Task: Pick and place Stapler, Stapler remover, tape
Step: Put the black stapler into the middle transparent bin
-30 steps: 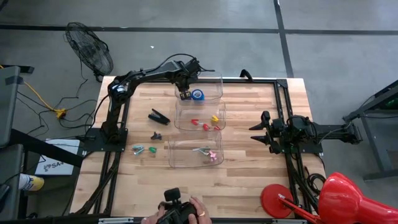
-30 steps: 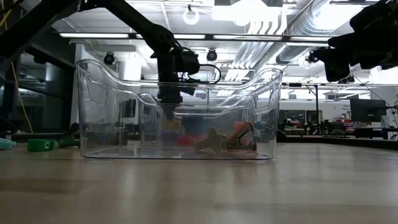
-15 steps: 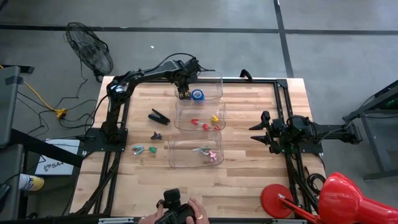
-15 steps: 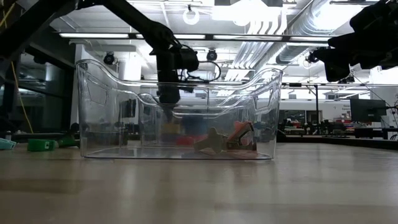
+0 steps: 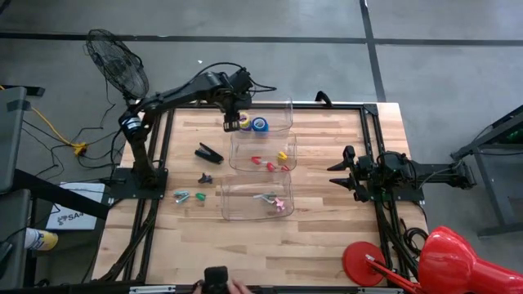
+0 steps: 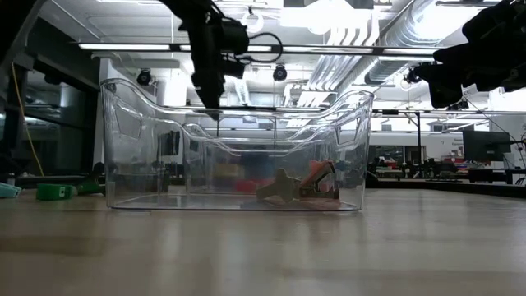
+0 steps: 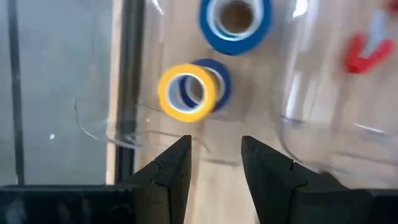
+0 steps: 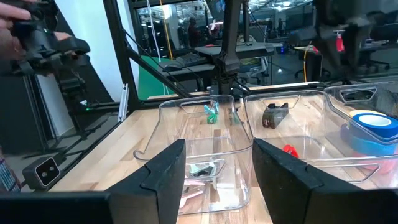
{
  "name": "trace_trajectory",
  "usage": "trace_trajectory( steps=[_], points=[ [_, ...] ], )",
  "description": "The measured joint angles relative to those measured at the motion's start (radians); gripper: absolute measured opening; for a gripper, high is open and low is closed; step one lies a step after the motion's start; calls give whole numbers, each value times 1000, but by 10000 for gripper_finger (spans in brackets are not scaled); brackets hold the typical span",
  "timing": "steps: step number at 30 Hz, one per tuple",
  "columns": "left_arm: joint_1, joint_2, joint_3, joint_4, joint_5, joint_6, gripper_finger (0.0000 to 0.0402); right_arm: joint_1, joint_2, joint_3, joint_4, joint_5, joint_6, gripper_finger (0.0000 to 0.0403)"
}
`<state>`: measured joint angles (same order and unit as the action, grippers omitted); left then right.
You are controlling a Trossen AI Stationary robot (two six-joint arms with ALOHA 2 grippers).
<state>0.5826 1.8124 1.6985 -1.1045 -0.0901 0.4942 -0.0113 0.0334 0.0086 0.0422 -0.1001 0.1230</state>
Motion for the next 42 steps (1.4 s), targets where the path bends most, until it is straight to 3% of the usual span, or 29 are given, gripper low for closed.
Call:
trace_trajectory(
  steps=[6, 12, 18, 23, 27, 34, 42],
  points=[
    [-15, -85, -59, -69, 54, 54, 136, 0, 0, 0, 0, 0, 0, 177],
    [-23, -222, -249, -55, 58, 82, 136, 0, 0, 0, 0, 0, 0, 177],
    [-29, -363, -491, 80, 67, 86, 136, 0, 0, 0, 0, 0, 0, 177],
    [-27, -454, -680, 225, 156, 143, 140, 0, 0, 0, 0, 0, 0, 177],
    [-27, -491, -802, 329, 238, 164, 175, 0, 0, 0, 0, 0, 0, 177],
    [-27, -503, -932, 410, 237, 231, 259, 0, 0, 0, 0, 0, 0, 177],
    [-27, -503, -989, 435, 169, 385, 273, 0, 0, 0, 0, 0, 0, 177]
  ],
)
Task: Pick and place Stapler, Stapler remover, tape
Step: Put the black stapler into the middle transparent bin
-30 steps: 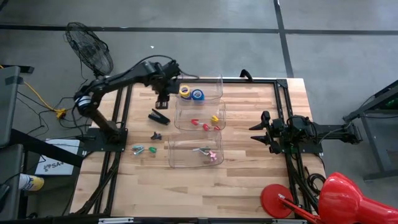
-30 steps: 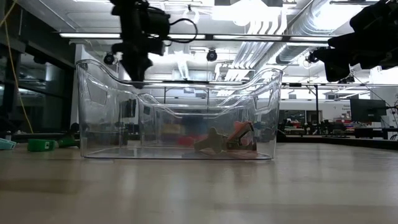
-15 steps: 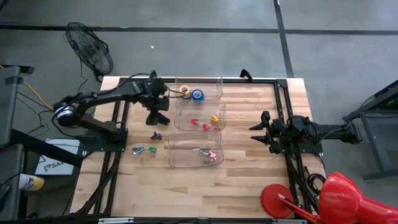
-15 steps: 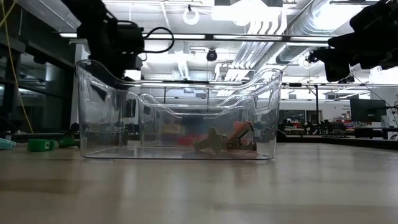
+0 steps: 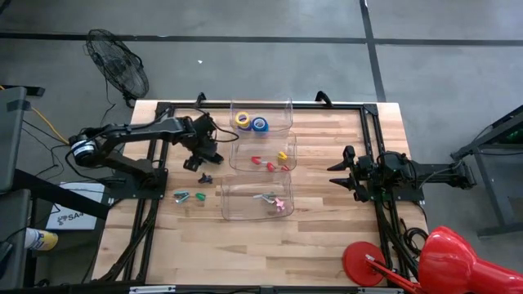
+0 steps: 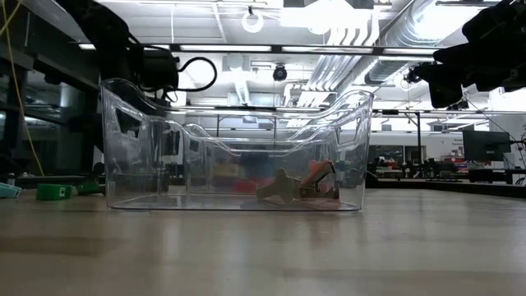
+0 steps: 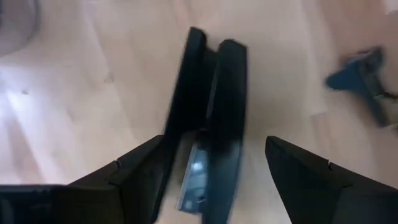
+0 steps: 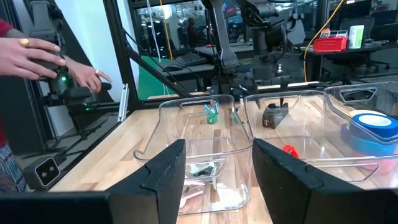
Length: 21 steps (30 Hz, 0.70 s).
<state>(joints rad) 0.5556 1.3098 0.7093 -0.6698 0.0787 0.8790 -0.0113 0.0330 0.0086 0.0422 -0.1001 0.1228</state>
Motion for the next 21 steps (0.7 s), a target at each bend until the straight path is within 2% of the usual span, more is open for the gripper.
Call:
trace_trajectory(
  steps=[4, 21],
  points=[
    [0, 0, -29, 70, -38, 18, 273, 0, 0, 0, 0, 0, 0, 177],
    [0, -3, -165, 209, -59, 39, 274, 0, 0, 0, 0, 0, 0, 177]
  ],
)
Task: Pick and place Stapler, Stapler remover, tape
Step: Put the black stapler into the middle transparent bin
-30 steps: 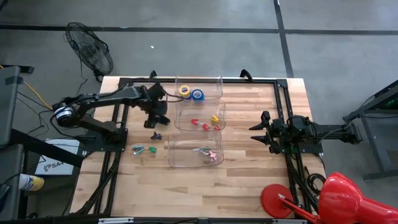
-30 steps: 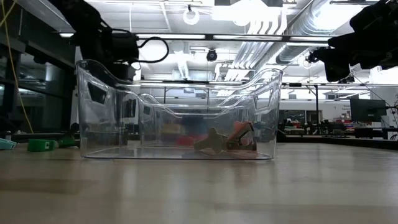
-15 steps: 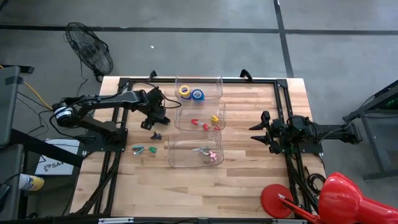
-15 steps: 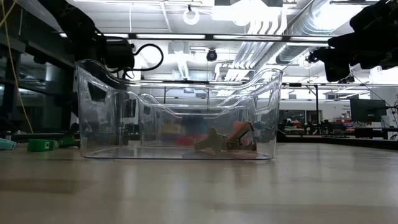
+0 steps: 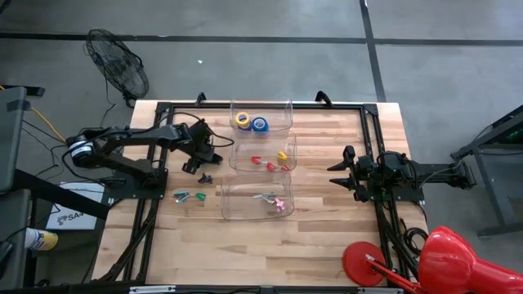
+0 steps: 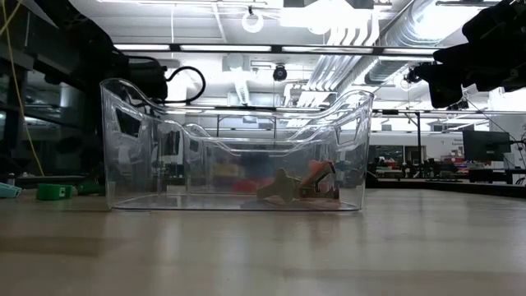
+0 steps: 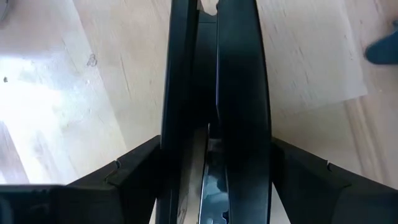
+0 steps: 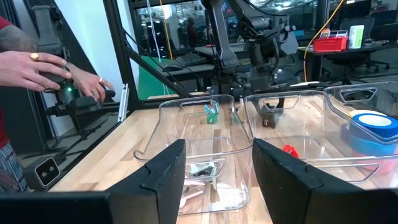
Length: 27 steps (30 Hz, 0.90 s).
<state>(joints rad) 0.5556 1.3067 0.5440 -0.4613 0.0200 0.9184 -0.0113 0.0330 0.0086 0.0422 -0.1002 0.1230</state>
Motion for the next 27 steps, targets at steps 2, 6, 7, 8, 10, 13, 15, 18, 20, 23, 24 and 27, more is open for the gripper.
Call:
trace_trajectory(
  steps=[2, 6, 7, 8, 10, 13, 15, 18, 20, 23, 24, 27],
  points=[
    [0, 0, -5, 1, 2, -3, 274, 0, 0, 0, 0, 0, 0, 177],
    [1, 1, -7, -4, 27, -27, 273, 0, 0, 0, 0, 0, 0, 177],
    [1, 1, -7, -4, 29, -50, 273, 0, 0, 0, 0, 0, 0, 177],
    [1, 2, -8, -4, 30, -79, 273, 0, 0, 0, 0, 0, 0, 177],
    [2, 2, -8, -8, 30, -156, 273, 0, 0, 0, 0, 0, 0, 177],
    [2, 3, -9, -12, 36, -307, 273, 0, 0, 0, 0, 0, 0, 177],
    [1, 3, -10, -13, 42, -400, 273, 0, 0, 0, 0, 0, 0, 177],
    [1, 4, -11, -14, 50, -506, 273, 0, 0, 0, 0, 0, 0, 177],
    [1, 4, -11, -14, 59, -551, 273, 0, 0, 0, 0, 0, 0, 177],
    [1, 4, -11, -12, 70, -590, 273, 0, 0, 0, 0, 0, 0, 177],
    [0, 4, -11, -11, 70, -602, 273, 0, 0, 0, 0, 0, 0, 177],
    [0, 4, -11, -11, 71, -611, 273, 0, 0, 0, 0, 0, 0, 177]
  ],
)
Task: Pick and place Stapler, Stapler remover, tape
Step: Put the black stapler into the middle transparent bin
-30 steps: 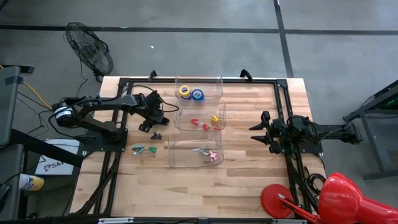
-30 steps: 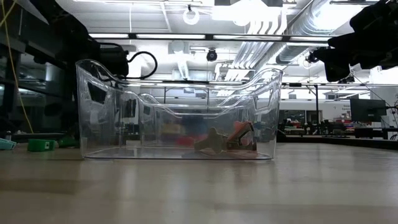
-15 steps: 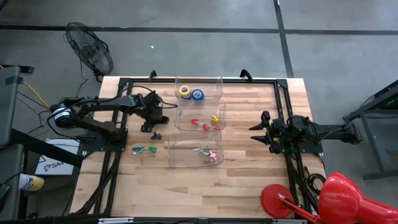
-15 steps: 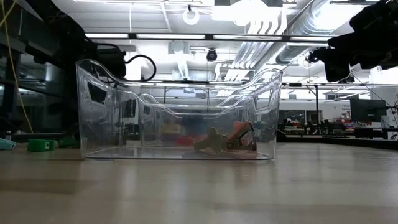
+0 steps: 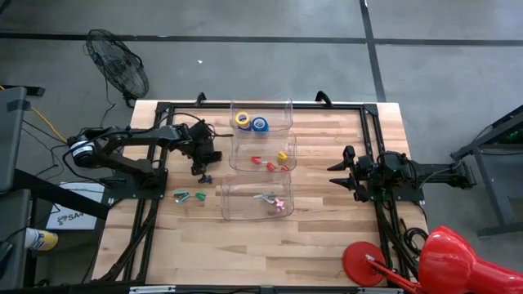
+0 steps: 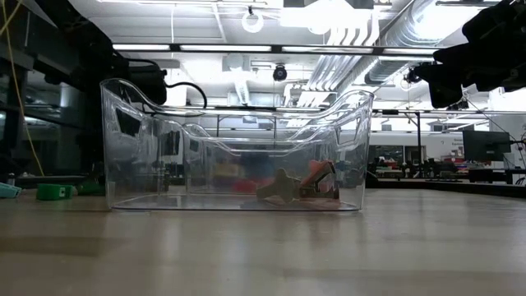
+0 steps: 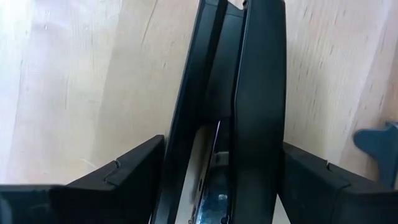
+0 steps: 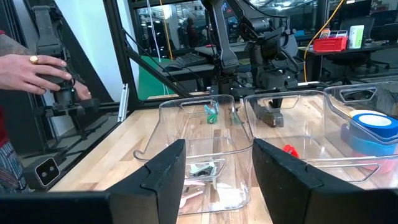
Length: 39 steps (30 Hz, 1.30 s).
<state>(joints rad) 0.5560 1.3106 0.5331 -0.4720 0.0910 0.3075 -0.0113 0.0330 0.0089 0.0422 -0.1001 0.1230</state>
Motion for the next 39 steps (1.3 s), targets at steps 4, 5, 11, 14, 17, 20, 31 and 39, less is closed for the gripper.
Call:
trace_trajectory(
  steps=[4, 5, 11, 14, 17, 20, 31, 39],
  points=[
    [0, 0, 0, -3, 3, 1, 254, 0, 0, 0, 0, 0, 0, 177],
    [0, 0, 0, -5, 4, 1, 244, 0, 0, 0, 0, 0, 0, 177],
    [-1, 0, 1, -5, 5, -34, 187, 0, 0, 0, 0, 0, 0, 177],
    [-1, 0, 1, -5, 5, -53, 187, 0, 0, 0, 0, 0, 0, 177],
    [-1, 0, 2, -10, 4, -57, 187, 0, 0, 0, 0, 0, 0, 177],
    [-1, 1, 18, -41, -4, -78, 187, 0, 0, 0, 0, 0, 0, 177],
    [-1, 2, 294, -355, -61, -229, 187, 0, 0, 0, 0, 0, 0, 177],
    [-52, 2, 565, -550, -208, -414, 187, 0, 0, 0, 0, 0, 0, 177]
  ],
)
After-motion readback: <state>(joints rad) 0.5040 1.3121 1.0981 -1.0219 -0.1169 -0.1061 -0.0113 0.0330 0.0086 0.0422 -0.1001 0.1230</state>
